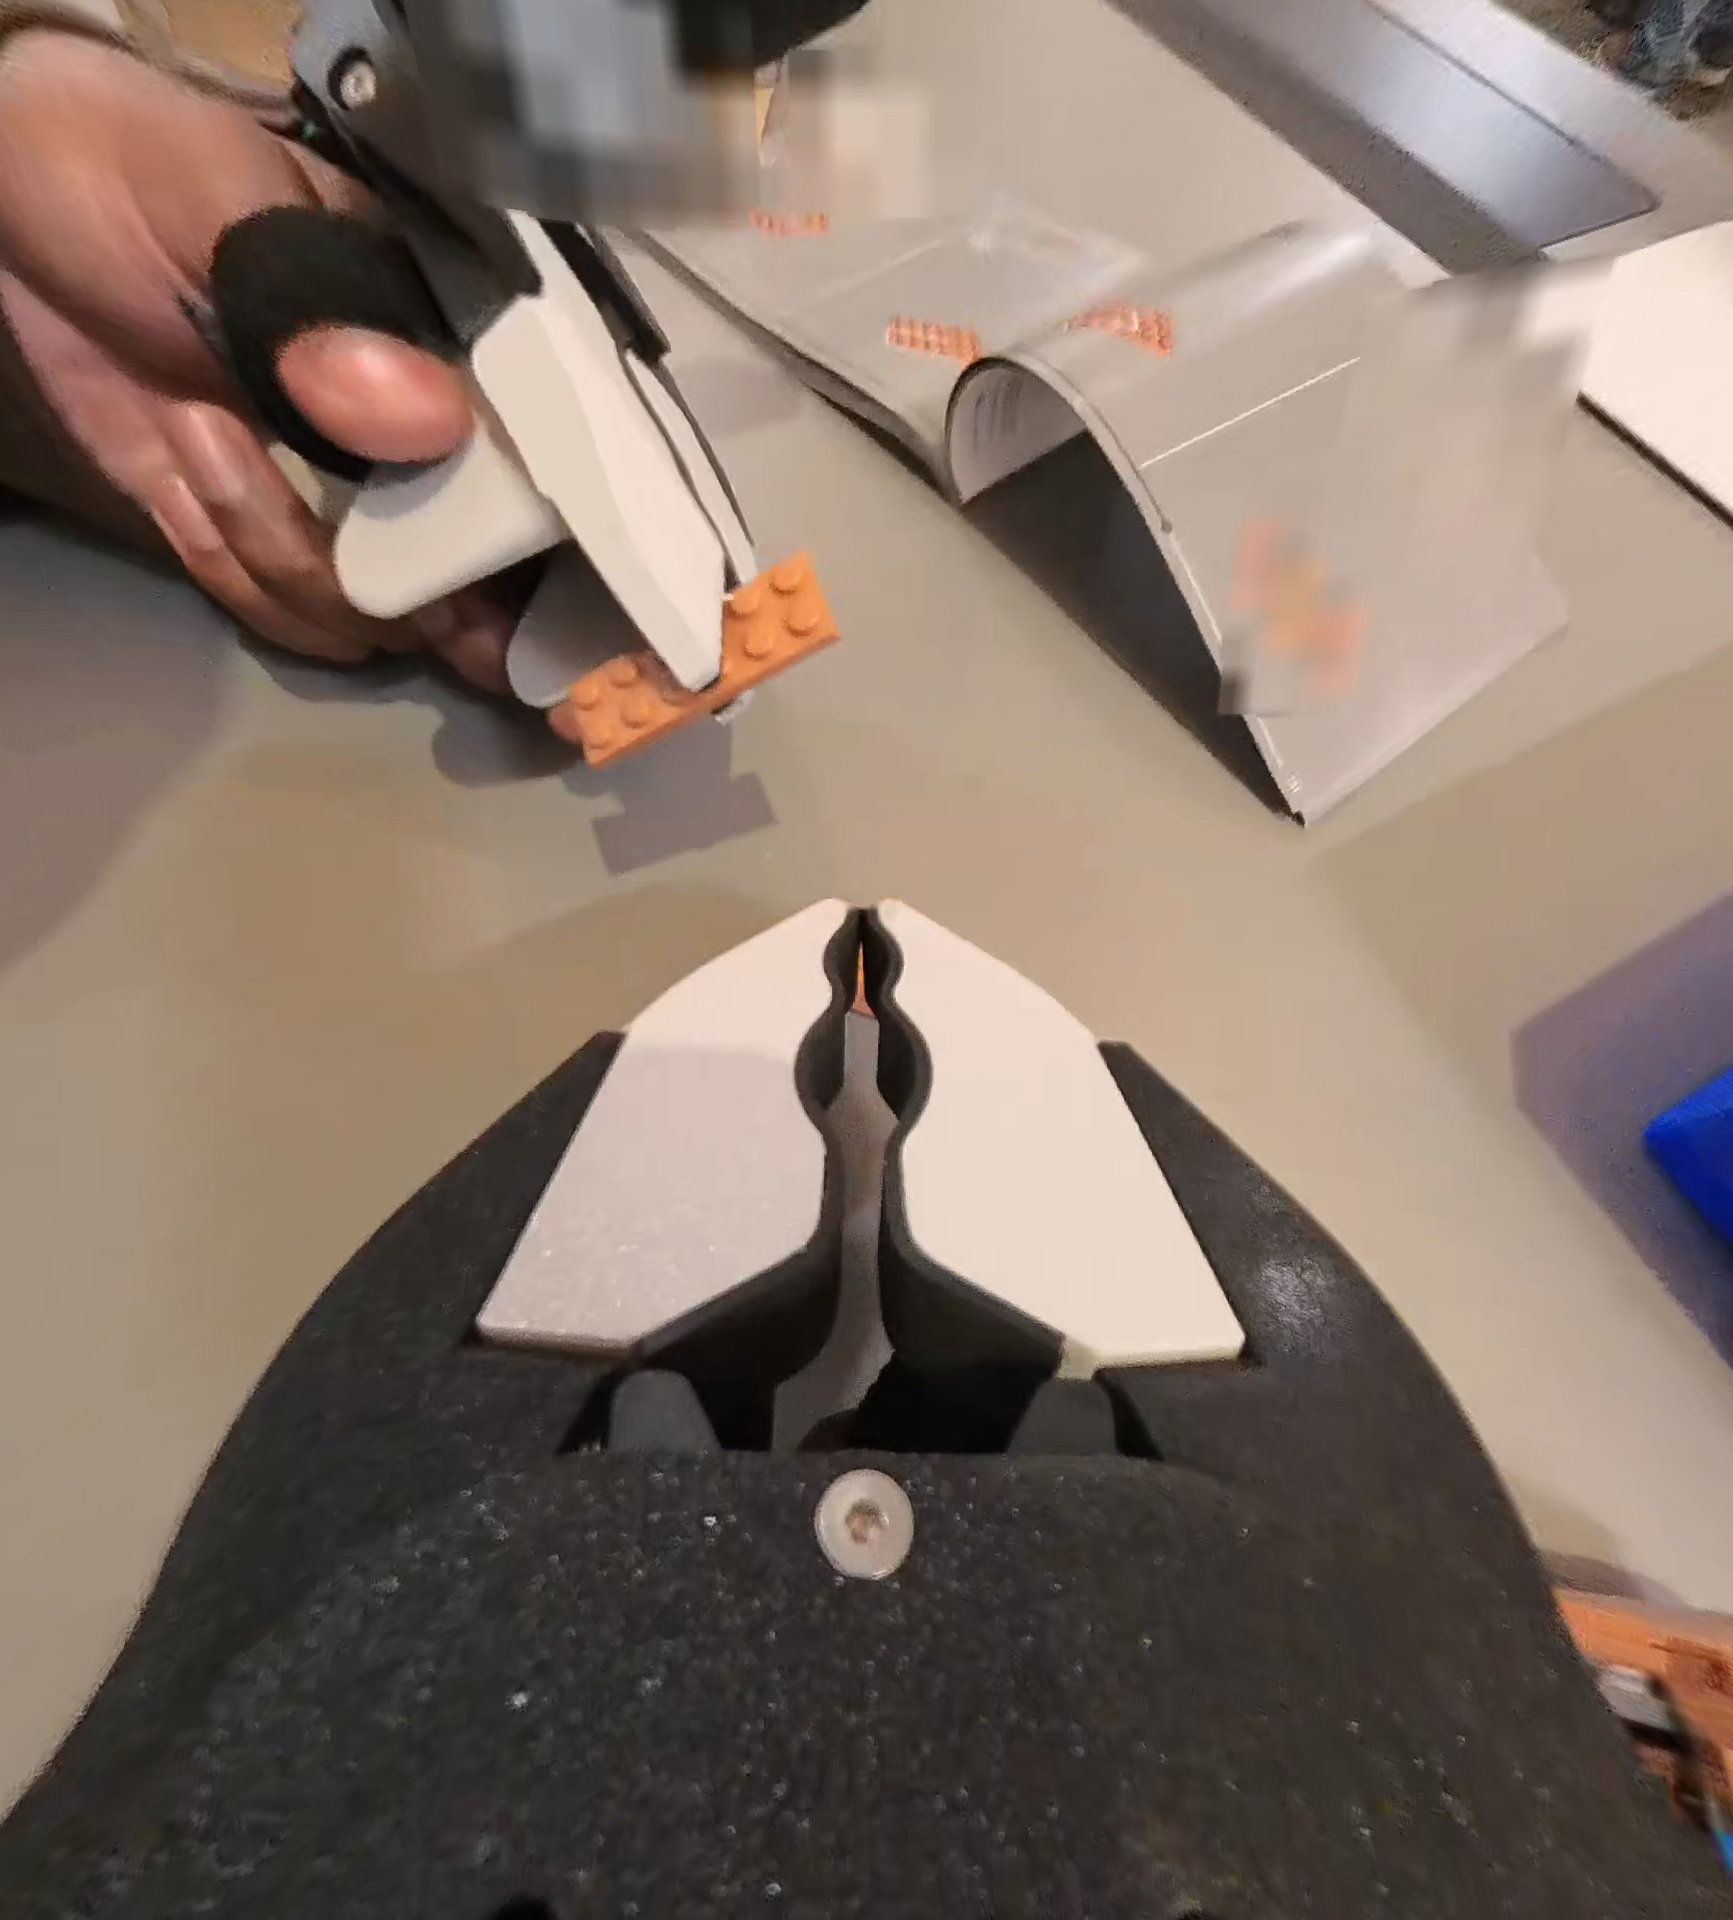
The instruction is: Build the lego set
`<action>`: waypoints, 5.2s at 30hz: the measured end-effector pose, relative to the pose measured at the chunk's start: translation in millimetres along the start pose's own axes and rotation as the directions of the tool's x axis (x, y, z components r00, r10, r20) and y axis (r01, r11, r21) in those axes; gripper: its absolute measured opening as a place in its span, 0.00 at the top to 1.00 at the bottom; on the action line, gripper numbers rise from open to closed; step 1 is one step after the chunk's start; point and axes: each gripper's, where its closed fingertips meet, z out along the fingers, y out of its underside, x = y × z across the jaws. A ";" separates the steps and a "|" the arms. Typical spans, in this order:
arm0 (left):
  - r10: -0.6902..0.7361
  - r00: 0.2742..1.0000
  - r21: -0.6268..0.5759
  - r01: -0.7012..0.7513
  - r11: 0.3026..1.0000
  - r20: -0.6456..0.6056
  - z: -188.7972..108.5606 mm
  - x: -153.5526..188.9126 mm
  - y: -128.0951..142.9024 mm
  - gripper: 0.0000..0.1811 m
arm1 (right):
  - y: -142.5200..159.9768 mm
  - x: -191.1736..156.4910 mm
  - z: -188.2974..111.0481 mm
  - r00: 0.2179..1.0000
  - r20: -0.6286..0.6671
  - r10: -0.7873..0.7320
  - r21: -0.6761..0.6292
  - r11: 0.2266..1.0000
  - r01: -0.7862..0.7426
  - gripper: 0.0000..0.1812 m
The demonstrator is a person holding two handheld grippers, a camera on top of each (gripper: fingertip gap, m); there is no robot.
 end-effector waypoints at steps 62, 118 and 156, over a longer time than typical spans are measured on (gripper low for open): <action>0.124 0.986 -0.071 -0.117 0.991 0.114 -4.6 -12.9 2.1 0.97 | -40.4 -8.0 17.1 0.954 0.195 -0.226 0.080 0.974 0.214 0.93; 0.460 0.871 -0.259 -0.410 0.875 0.173 7.1 -13.4 20.9 0.90 | -21.9 -18.8 15.2 0.919 0.122 -0.374 -0.083 0.919 0.385 0.93; 0.775 0.609 -0.413 -0.671 0.616 0.166 6.2 -11.5 29.8 0.88 | -21.6 -28.0 7.9 0.858 0.102 -0.504 -0.137 0.847 0.514 1.00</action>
